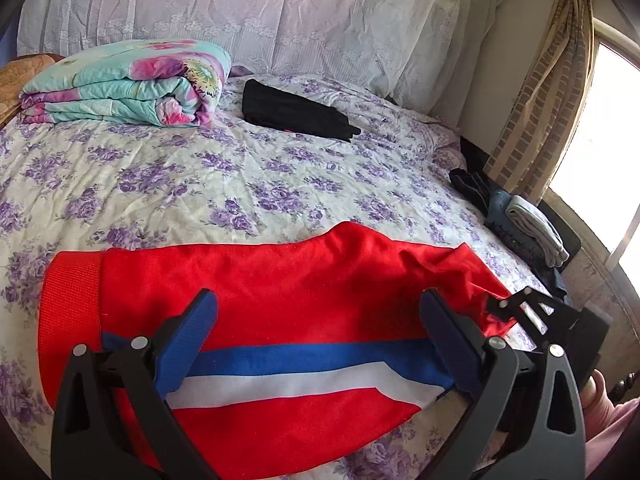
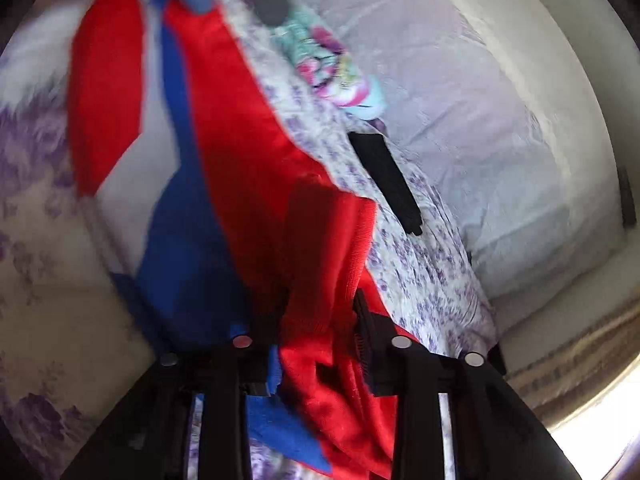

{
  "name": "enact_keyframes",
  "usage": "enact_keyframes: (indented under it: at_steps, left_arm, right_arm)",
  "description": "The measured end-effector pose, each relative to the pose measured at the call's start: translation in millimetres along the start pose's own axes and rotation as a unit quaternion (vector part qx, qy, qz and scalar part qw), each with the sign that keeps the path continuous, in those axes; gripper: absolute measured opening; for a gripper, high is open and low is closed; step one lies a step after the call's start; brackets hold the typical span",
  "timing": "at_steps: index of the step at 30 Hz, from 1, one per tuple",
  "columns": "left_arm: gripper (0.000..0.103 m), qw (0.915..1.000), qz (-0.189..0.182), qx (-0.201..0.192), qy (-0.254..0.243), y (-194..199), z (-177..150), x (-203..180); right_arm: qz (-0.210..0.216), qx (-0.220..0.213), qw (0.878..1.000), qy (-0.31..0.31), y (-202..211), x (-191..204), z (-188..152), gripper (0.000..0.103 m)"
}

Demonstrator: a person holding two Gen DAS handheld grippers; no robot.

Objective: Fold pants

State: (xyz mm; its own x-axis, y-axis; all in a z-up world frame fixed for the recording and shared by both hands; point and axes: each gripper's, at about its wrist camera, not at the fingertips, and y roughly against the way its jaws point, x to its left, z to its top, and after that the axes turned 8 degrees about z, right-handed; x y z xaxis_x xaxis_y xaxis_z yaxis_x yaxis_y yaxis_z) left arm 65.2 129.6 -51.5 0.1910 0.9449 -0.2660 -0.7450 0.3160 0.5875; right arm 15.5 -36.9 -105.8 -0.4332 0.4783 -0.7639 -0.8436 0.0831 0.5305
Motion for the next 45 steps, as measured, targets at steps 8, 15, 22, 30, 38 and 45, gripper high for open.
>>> enact_keyframes:
  at_steps: [8, 15, 22, 30, 38, 45]
  left_arm:
    - [0.099, 0.9999, -0.013, -0.003, 0.006, 2.7, -1.4, 1.8]
    - [0.099, 0.9999, -0.014, -0.004, 0.008, 2.7, -0.7, 2.7]
    - [0.099, 0.9999, -0.011, -0.001, 0.011, 1.3, -0.5, 4.6]
    - [0.099, 0.9999, -0.010, 0.000, 0.010, -0.8, -0.6, 5.0]
    - [0.099, 1.0000, -0.002, 0.003, 0.004, -2.8, -1.1, 4.2]
    - [0.099, 0.9999, 0.010, 0.000, -0.005, 0.0, -0.9, -1.0]
  right_arm:
    - [0.162, -0.049, 0.980, -0.108, 34.2, -42.2, -4.8, 0.060]
    - [0.099, -0.029, 0.993, -0.063, 7.1, -23.9, -8.5, 0.038]
    - [-0.082, -0.002, 0.997, -0.005, 1.1, -17.6, -13.5, 0.027]
    - [-0.047, 0.021, 0.998, 0.033, -3.1, -3.7, -16.1, 0.041]
    - [0.189, -0.088, 0.958, -0.197, 55.6, -98.6, -43.8, 0.070]
    - [0.176, -0.052, 0.863, -0.471, -24.9, -163.1, -107.9, 0.042]
